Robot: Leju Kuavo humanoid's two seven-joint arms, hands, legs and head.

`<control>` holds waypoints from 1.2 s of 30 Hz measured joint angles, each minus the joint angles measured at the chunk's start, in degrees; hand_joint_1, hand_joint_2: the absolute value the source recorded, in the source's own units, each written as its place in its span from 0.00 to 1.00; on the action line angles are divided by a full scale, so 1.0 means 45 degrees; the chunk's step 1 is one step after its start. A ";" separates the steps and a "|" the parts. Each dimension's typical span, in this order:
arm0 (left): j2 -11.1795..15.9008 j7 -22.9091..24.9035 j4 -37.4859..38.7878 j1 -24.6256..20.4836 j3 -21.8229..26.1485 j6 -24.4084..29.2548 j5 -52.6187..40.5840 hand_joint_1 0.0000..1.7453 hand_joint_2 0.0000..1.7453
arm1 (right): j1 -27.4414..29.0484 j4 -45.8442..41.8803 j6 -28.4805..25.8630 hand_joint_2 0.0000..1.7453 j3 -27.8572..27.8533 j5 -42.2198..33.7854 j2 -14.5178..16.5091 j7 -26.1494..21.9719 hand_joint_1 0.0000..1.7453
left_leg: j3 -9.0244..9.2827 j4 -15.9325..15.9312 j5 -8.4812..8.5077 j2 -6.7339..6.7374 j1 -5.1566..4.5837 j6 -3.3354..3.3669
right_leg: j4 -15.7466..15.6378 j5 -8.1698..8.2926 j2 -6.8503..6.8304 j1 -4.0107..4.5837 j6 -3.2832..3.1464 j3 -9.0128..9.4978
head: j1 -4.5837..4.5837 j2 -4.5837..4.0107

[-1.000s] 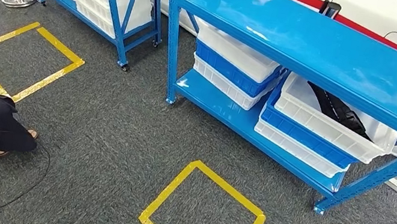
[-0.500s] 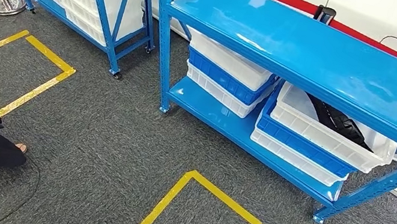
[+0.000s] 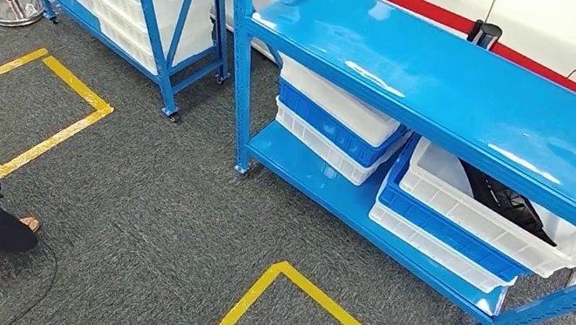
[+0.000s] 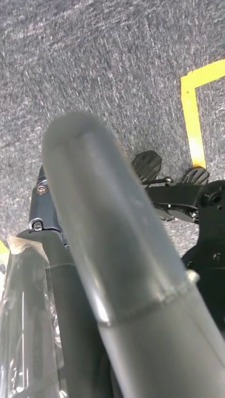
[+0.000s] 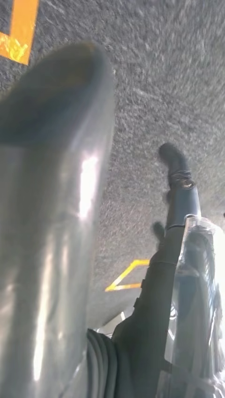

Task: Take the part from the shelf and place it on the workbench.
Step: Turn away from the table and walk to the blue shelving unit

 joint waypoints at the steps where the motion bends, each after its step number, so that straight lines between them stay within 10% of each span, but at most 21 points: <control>1: 0.0001 0.0031 0.0000 -0.0006 -0.0001 0.0017 -0.0008 0.00 0.00 | -0.0008 0.0001 0.0000 0.00 -0.0013 0.0000 -0.0001 0.0002 0.00 | 0.0054 -0.0062 -0.0010 0.0023 0.0011 0.0083 | -0.0070 0.0093 0.0018 -0.0018 0.0004 0.0094 | -0.0023 0.0000; 6: -0.0005 0.0086 0.0005 -0.0028 -0.0009 0.0023 -0.0046 0.00 0.00 | -0.0061 0.0002 0.0004 0.00 -0.0069 -0.0045 -0.0006 0.0005 0.00 | 0.0280 -0.0379 -0.0089 0.0081 0.0082 -0.0287 | -0.0095 -0.0054 0.0046 0.0056 -0.0164 0.0176 | -0.0060 0.0000; 15: 0.0074 0.0131 0.0005 -0.0034 -0.0005 0.0027 -0.0046 0.00 0.00 | -0.0074 0.0000 0.0027 0.00 -0.0540 -0.0495 0.0163 -0.0101 0.00 | 0.0467 -0.0698 0.0094 0.0163 0.0055 -0.0020 | -0.0193 0.0005 0.0066 0.0011 -0.0038 0.0221 | -0.0072 0.0000; 19: 0.0047 0.0132 0.0007 -0.0029 -0.0005 0.0028 -0.0033 0.00 0.00 | -0.0100 -0.0002 0.0027 0.00 -0.0603 -0.0499 0.0147 -0.0128 0.00 | 0.0723 -0.1157 0.0351 0.0443 0.0166 0.0065 | 0.1832 -0.0805 0.0080 -0.0034 -0.0011 -0.0862 | 0.0027 0.0000; 22: 0.0042 0.0136 0.0010 -0.0022 -0.0005 0.0028 -0.0006 0.00 0.00 | -0.0041 -0.0002 0.0029 0.00 -0.0645 -0.0504 0.0125 -0.0168 0.00 | 0.0815 -0.1139 0.0240 0.0683 0.0230 -0.0062 | 0.3166 -0.1032 0.0059 -0.0219 0.0284 -0.1619 | 0.0070 0.0000; 25: 0.0049 0.0139 0.0005 -0.0012 -0.0005 0.0028 0.0001 0.00 0.00 | -0.0031 -0.0001 0.0036 0.00 -0.0677 -0.0502 0.0142 -0.0219 0.00 | 0.1025 -0.0970 -0.0083 0.0951 0.0356 -0.0428 | 0.0940 -0.0030 -0.0369 -0.0426 0.0813 -0.0539 | 0.0123 0.0000; 31: 0.0068 0.0134 -0.0009 -0.0107 -0.0005 0.0028 0.0019 0.00 0.00 | -0.0106 -0.0005 0.0049 0.00 -0.0701 -0.0495 0.0188 -0.0300 0.00 | 0.1144 -0.0472 -0.0763 0.1051 0.0402 -0.0815 | 0.0319 -0.0142 -0.0144 -0.0371 0.0047 -0.0172 | -0.0105 0.0000; 36: 0.0050 0.0113 -0.0005 -0.0072 -0.0006 0.0028 0.0046 0.00 0.00 | -0.0146 -0.0008 0.0049 0.00 -0.0721 -0.0474 0.0188 -0.0324 0.00 | -0.0872 0.3085 -0.2220 0.0184 0.0346 -0.0658 | 0.0312 -0.0191 0.0397 -0.0195 -0.0277 -0.0136 | -0.0234 0.0000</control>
